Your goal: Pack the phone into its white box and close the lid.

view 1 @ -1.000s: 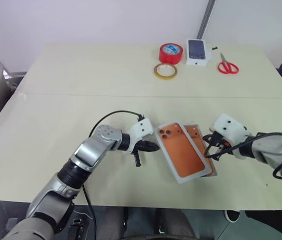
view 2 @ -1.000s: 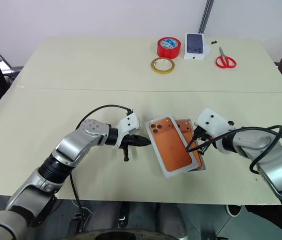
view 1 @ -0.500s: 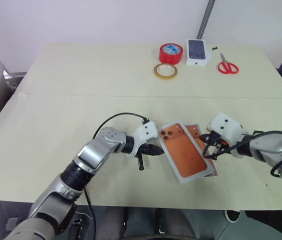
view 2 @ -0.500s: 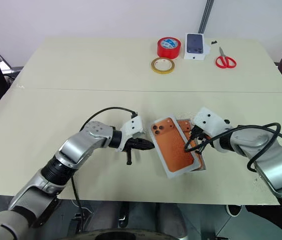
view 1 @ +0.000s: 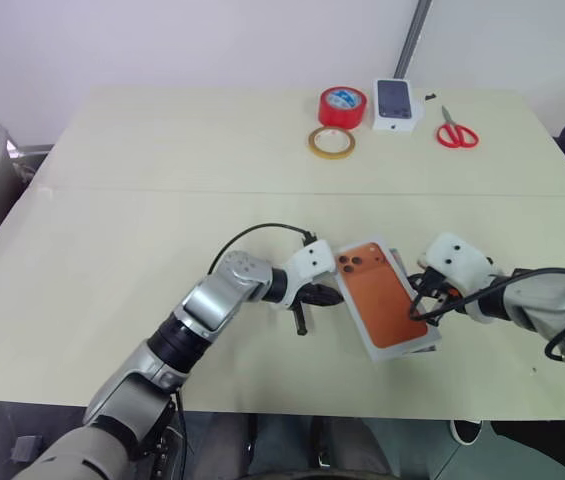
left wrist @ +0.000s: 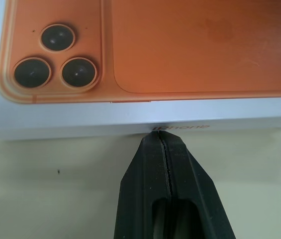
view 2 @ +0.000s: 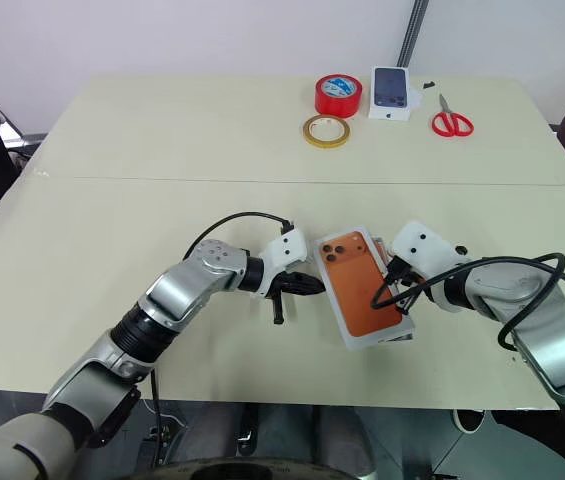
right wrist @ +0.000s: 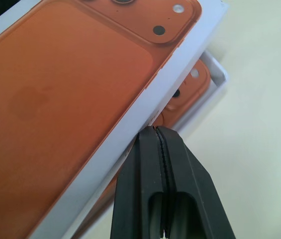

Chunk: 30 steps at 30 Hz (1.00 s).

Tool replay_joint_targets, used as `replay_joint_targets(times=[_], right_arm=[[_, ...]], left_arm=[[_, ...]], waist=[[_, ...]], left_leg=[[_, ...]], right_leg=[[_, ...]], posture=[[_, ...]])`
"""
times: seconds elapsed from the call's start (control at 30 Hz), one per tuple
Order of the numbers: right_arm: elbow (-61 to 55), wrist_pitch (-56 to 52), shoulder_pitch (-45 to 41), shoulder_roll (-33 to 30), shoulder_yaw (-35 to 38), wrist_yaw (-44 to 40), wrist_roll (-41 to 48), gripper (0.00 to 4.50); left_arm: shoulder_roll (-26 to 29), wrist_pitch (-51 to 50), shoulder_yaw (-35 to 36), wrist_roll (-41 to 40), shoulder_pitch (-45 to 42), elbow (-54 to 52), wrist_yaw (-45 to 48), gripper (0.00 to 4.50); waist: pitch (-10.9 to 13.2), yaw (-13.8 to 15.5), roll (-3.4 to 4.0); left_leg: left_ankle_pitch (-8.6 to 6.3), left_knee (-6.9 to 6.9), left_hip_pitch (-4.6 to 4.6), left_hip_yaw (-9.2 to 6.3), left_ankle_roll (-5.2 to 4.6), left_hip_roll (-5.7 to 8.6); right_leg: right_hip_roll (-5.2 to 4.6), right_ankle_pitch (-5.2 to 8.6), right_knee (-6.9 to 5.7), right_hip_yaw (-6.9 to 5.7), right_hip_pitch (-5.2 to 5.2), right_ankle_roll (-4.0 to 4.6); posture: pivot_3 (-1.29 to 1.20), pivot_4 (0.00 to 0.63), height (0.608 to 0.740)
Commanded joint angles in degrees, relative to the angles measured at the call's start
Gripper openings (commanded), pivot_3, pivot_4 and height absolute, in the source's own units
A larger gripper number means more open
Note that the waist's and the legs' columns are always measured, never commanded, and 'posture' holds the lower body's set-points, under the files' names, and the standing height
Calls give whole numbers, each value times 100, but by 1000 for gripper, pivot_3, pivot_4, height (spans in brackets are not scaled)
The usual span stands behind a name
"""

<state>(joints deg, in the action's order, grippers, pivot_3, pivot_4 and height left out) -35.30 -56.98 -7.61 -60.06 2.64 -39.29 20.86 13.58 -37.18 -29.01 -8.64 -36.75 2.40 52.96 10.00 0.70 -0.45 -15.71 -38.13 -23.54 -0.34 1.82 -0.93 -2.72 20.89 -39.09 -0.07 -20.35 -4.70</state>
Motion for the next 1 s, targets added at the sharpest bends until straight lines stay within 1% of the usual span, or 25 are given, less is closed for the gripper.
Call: replay_joint_targets(times=[0.03,0.6,1.0], right_arm=[[-371,51,40,-49,147,-147,128,21],[-446,-28,529,-34,522,-87,104,21],[-276,42,581,38,499,-5,-17,21]], left_arm=[[-215,267,96,-61,-279,-192,18,0],[-461,444,-38,76,-461,77,172,0],[-452,410,-29,86,-413,47,238,0]], waist=[[0,0,0],[0,0,0],[0,3,0]], left_leg=[[0,0,0,0,0,0],[0,0,0,0,0,1],[0,0,0,0,1,1]], right_leg=[[0,0,0,0,0,0],[2,0,0,0,0,0],[2,0,0,0,1,0]], posture=[[0,150,740],[0,150,740],[0,150,740]])
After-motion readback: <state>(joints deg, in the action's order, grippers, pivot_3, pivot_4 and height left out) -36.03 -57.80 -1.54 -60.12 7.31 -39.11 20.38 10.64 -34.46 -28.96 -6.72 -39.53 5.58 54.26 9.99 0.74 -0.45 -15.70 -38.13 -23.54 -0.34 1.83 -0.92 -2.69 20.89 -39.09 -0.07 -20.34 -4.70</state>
